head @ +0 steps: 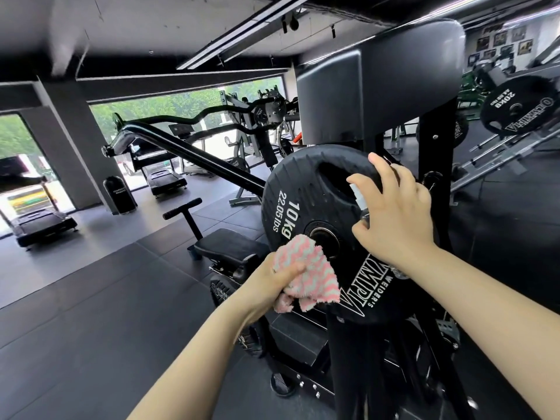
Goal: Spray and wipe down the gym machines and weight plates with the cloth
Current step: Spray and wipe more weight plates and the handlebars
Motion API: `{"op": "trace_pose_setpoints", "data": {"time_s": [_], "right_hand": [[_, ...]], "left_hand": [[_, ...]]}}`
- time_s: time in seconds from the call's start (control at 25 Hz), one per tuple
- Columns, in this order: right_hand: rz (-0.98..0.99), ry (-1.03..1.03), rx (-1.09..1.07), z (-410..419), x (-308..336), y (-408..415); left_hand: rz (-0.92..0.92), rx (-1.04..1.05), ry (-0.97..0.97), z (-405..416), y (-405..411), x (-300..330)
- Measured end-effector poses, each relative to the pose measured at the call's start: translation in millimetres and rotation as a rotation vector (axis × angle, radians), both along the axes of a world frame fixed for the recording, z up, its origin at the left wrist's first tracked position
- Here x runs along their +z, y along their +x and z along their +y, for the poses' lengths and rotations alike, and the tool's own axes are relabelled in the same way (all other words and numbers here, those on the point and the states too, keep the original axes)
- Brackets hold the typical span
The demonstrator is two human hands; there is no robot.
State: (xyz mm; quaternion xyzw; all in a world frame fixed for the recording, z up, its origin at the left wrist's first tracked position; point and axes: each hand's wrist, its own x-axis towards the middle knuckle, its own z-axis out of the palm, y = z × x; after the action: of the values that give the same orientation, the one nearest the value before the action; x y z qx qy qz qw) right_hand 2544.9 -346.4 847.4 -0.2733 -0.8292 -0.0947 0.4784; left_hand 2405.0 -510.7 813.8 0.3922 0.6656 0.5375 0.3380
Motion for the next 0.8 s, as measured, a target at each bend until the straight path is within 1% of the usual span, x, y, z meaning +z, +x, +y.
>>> {"op": "trace_pose_setpoints", "data": {"time_s": [0.04, 0.16, 0.28, 0.44, 0.48, 0.52, 0.56, 0.6, 0.64, 0.68, 0.72, 0.76, 0.8], "right_hand": [[0.003, 0.000, -0.002, 0, 0, 0], [0.006, 0.004, -0.012, 0, 1, 0], [-0.005, -0.008, -0.002, 1, 1, 1], [-0.006, -0.011, 0.001, 3, -1, 0], [-0.004, -0.009, 0.000, 3, -1, 0], [-0.004, -0.009, -0.003, 2, 0, -1], [-0.004, -0.010, -0.005, 2, 0, -1], [-0.003, -0.010, -0.008, 0, 0, -1], [0.001, -0.008, -0.012, -1, 0, -1], [0.004, -0.006, -0.016, -1, 0, -1], [0.007, -0.007, -0.016, -1, 0, -1], [0.006, -0.008, -0.014, -2, 0, -1], [0.005, -0.008, -0.012, -2, 0, -1]], "left_hand": [[0.091, 0.007, 0.021, -4, 1, -4], [0.330, 0.088, -0.018, -18, -5, -12], [0.541, 0.130, 0.055, -29, -15, -16], [0.711, 0.147, -0.073, -24, 1, -5], [0.767, 0.184, -0.134, -20, 8, -3], [0.911, 0.260, -0.209, -13, 13, -4], [1.135, 0.381, -0.293, -4, 19, -3], [1.321, 0.469, -0.367, 9, 26, -2], [1.520, 0.497, -0.419, 26, 32, -3], [1.500, 0.469, -0.510, 44, 31, -4], [1.460, 0.487, -0.500, 57, 29, -3], [1.254, 0.481, -0.448, 72, 23, -5], [1.134, 0.478, -0.427, 84, 16, -7]]}}
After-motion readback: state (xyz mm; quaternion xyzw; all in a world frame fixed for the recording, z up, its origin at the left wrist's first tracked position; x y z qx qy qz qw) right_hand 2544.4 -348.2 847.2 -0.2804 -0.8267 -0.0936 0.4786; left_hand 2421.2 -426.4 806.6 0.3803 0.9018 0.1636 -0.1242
